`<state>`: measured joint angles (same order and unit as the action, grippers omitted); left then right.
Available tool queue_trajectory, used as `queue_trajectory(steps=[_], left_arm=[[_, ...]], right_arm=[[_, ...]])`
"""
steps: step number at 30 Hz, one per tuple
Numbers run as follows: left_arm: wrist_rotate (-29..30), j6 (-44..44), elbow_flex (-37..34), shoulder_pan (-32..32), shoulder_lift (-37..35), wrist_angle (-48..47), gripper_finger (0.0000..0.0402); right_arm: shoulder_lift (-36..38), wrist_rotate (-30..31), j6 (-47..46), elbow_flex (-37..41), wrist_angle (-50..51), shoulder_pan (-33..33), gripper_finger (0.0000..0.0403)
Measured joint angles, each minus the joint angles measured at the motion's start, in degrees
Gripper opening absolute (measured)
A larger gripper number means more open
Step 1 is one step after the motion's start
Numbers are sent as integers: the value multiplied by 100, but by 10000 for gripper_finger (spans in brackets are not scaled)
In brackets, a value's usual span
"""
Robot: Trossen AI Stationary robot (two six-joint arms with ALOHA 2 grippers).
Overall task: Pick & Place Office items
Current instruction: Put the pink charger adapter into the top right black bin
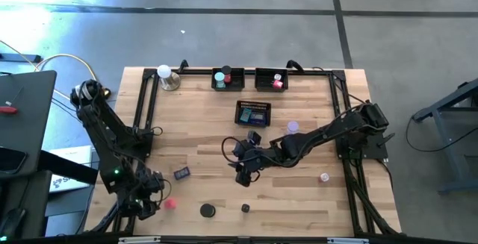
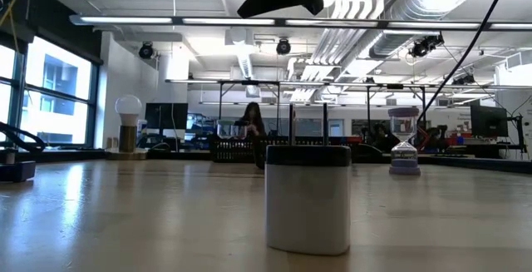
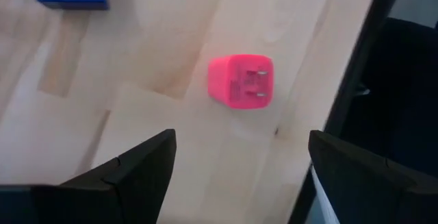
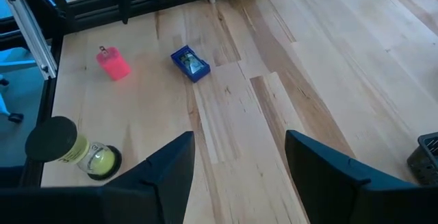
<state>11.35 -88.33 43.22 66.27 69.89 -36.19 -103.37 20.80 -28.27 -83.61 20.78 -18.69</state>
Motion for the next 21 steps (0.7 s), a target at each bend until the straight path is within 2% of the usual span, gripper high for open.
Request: queue_trajectory(steps=[3, 10, 21], left_arm=[[16, 92, 0, 2, 154, 82, 324], [-8, 1165, -2, -29, 739, 287, 324], [-10, 1230, -2, -51, 1303, 532, 324]], right_arm=[[0, 2, 0, 0, 2, -8, 216], [0, 2, 1, 0, 7, -8, 216], [0, 4, 2, 0, 41, -8, 216]])
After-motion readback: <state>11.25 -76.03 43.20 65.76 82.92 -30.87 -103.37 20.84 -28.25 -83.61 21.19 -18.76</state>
